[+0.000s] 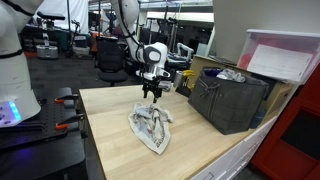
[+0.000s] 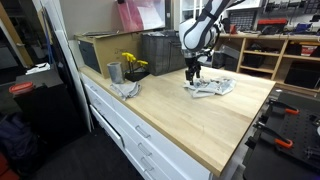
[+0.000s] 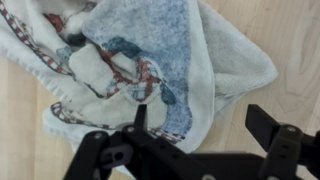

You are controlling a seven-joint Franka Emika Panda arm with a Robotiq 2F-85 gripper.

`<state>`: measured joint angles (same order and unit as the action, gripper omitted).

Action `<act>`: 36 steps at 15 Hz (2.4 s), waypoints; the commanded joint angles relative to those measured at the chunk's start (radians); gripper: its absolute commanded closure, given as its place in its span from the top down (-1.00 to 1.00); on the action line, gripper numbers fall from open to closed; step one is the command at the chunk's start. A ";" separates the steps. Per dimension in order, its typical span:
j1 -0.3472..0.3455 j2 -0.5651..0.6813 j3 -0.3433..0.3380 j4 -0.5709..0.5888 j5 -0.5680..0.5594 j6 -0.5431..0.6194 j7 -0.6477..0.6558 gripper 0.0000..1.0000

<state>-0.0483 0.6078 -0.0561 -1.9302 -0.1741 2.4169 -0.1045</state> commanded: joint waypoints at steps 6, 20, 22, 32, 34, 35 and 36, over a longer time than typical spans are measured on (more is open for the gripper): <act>0.000 0.132 0.020 0.173 -0.050 -0.097 -0.179 1.00; 0.002 0.108 0.033 0.196 -0.068 -0.188 -0.180 -1.00; 0.000 0.075 0.039 0.185 -0.061 -0.201 -0.184 -0.97; 0.006 -0.078 0.157 0.121 0.034 -0.198 -0.254 -0.96; 0.005 -0.093 0.192 0.108 0.068 -0.199 -0.299 -0.32; 0.007 -0.099 0.198 0.099 0.080 -0.197 -0.302 -0.22; 0.012 -0.102 0.194 0.092 0.082 -0.199 -0.288 -0.05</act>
<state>-0.0367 0.5601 0.1345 -1.7781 -0.1280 2.2181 -0.3637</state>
